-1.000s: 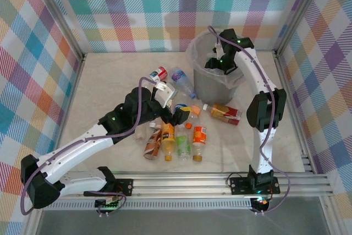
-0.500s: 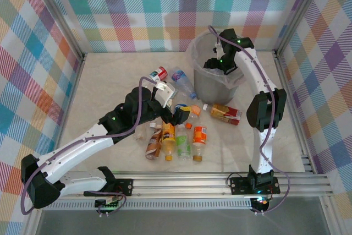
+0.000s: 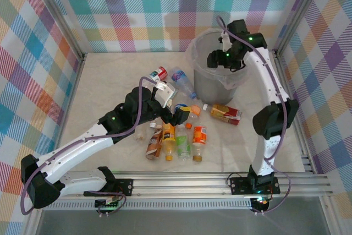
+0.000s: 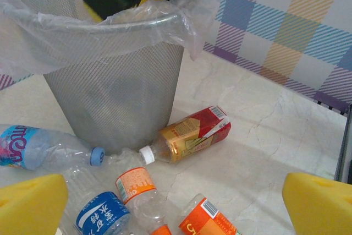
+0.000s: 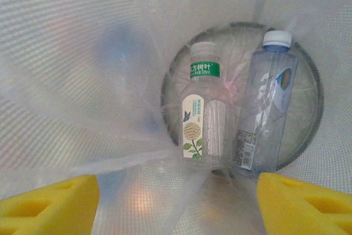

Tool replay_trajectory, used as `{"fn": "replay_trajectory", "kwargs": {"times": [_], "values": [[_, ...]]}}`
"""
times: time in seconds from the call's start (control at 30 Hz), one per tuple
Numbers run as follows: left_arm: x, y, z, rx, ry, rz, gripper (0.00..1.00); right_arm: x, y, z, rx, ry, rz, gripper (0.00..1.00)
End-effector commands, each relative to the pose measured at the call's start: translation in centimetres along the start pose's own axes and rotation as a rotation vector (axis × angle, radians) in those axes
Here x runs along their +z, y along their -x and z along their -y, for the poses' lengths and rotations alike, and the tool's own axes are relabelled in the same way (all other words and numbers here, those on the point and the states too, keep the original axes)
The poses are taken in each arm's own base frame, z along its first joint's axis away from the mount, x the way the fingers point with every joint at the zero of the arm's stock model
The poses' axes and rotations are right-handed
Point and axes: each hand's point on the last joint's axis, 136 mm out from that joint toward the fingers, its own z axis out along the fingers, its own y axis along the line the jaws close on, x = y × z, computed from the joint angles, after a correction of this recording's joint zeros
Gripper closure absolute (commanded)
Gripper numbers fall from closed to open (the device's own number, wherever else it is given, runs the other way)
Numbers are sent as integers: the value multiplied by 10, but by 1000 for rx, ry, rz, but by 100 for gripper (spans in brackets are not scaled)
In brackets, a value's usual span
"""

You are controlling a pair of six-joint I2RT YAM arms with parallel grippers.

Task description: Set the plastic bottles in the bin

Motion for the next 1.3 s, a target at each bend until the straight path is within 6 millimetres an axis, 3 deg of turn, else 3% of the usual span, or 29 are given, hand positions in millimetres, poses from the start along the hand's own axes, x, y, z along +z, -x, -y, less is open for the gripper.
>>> {"fn": "replay_trajectory", "kwargs": {"times": [0.0, 0.23, 0.47, 0.57, 0.83, 1.07, 1.27], "values": [[-10, 22, 3, 4, -9, 56, 0, -38, 2, -8, 4, 35, 84, 25], [-16, 24, 7, 46, -29, 54, 0, -79, -12, -18, -29, 76, 186, 27], [-26, 27, 25, 90, -129, 5, 0, -108, -50, -25, -56, 70, 216, 28], [-30, 8, 34, 90, -186, -107, 0, -114, -71, -31, -58, 78, 213, 28], [-45, -33, 35, 80, -196, -272, 0, -106, -133, -45, -24, 81, 175, 28], [-49, -67, 32, 68, -188, -317, 0, -78, -185, -49, 60, 99, 114, 28], [-43, -75, 32, 41, -185, -283, 0, -48, -214, -55, 92, 109, 75, 27]]}}
